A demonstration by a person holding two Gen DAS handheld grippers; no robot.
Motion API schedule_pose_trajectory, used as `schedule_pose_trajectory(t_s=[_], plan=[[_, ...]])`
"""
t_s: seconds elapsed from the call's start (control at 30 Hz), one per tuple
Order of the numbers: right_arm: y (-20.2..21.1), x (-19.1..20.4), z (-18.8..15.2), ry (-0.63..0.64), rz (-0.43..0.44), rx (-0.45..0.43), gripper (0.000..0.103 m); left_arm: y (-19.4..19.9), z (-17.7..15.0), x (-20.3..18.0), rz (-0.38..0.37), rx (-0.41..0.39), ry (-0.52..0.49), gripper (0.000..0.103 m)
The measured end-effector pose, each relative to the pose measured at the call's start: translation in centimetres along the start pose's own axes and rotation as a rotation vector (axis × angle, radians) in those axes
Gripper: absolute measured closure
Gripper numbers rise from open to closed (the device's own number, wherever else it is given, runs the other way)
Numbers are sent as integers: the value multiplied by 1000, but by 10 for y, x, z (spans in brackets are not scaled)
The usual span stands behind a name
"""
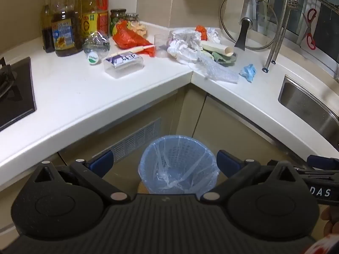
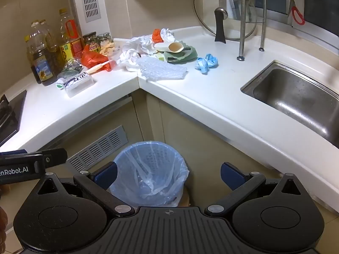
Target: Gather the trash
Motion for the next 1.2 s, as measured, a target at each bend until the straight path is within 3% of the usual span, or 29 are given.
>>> schedule_pose_trajectory(t_s=[1.2], plan=[[-2,-2,2,-5,-4,-16,0,0,-1,-2,-9,-14,16,1]])
Point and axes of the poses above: each gripper's, at about its wrist camera, not at the fingertips, and y roughly against the way its jaws point, x to its left, z to its top, the point moved 7 cm from there along -y, roughly the way its jaws point, and after that the axes turned 11 degrees about -y, right-handed, at the moved point
